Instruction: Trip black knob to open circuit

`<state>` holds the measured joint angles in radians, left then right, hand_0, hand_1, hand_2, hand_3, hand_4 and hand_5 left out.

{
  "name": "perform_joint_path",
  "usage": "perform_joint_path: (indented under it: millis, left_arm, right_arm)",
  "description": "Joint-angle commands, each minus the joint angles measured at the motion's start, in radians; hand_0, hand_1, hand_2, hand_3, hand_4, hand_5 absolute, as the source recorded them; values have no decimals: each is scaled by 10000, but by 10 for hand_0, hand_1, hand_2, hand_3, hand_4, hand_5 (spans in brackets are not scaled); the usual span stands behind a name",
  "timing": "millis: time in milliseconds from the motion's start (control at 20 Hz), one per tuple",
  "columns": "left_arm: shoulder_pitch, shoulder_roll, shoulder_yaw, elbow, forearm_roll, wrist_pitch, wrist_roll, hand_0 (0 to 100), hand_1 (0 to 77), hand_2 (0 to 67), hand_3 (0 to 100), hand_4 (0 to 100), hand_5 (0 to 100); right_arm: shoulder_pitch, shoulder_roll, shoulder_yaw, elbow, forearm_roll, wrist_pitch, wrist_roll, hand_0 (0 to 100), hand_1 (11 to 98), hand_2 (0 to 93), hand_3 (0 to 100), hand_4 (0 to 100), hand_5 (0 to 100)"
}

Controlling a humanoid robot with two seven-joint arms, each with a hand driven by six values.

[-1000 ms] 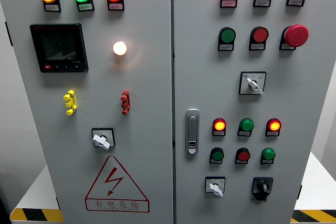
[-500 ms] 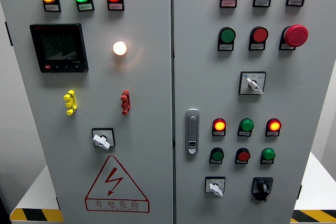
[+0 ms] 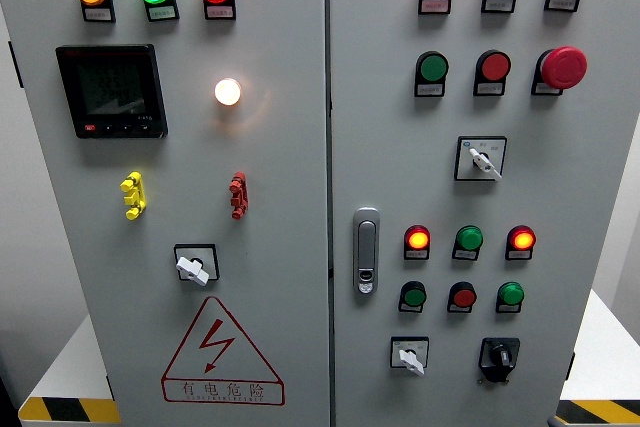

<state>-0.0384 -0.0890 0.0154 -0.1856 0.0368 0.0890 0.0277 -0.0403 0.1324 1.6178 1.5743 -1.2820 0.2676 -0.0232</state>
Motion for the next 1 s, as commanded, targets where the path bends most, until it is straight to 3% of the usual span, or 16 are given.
perform_joint_path:
  millis: [0, 300, 500, 550, 950]
  left_arm:
    - [0, 0, 0, 0, 0, 0, -1, 0, 0, 194, 263, 97, 86]
    - [0, 0, 0, 0, 0, 0, -1, 0, 0, 194, 263, 97, 86]
    - [0, 0, 0, 0, 0, 0, -1, 0, 0, 194, 263, 97, 86]
    - [0, 0, 0, 0, 0, 0, -1, 0, 0, 194, 263, 97, 86]
    - [0, 0, 0, 0, 0, 0, -1, 0, 0, 195, 263, 97, 86]
  right_arm:
    - [325, 26, -101, -96, -20, -37, -167, 784, 586, 0, 777, 949, 994]
    - [770, 26, -362, -526, -35, -37, -182, 822, 589, 0, 802, 962, 994]
    - [1322, 41, -362, -1001, -97, -37, -213, 837, 587, 0, 806, 965, 992]
    - [1430, 87, -362, -1047, -97, -52, -213, 841, 586, 0, 807, 964, 992]
    - [1706, 87, -332, -1308, -81, -221, -213, 858, 584, 0, 812, 965, 992]
